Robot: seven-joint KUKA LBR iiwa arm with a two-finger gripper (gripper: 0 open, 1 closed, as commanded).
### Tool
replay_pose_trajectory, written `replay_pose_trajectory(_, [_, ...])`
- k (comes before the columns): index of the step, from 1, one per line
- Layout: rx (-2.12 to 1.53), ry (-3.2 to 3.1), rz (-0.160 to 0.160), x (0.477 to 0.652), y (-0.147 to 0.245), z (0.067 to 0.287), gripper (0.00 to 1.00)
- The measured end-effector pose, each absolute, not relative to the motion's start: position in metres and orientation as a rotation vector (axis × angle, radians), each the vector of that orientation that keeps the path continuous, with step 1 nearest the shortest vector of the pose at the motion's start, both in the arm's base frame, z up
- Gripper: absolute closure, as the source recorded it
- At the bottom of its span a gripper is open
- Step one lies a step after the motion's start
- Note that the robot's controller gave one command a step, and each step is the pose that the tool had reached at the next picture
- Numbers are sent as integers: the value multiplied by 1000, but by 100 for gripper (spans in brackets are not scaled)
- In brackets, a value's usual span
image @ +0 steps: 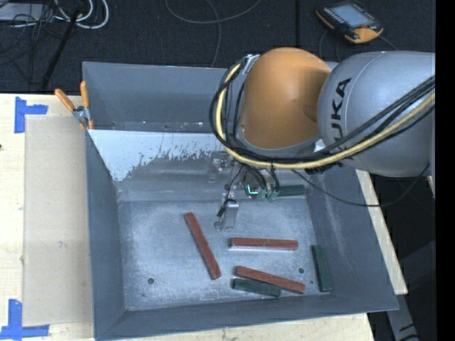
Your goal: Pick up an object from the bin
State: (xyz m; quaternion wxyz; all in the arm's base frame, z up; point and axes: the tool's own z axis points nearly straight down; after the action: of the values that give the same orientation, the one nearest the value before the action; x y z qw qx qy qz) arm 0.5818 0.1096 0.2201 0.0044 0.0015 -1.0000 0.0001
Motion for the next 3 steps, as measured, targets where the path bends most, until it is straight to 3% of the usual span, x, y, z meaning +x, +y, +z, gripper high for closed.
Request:
replay_pose_trajectory(1, [1, -3141, -1, 583, 109, 225, 0])
replay_pose_trajectory(2, [4, -3148, -3, 576, 110, 181, 0])
replay_pose_trajectory(3, [5, -3144, -2, 573, 111, 165, 0])
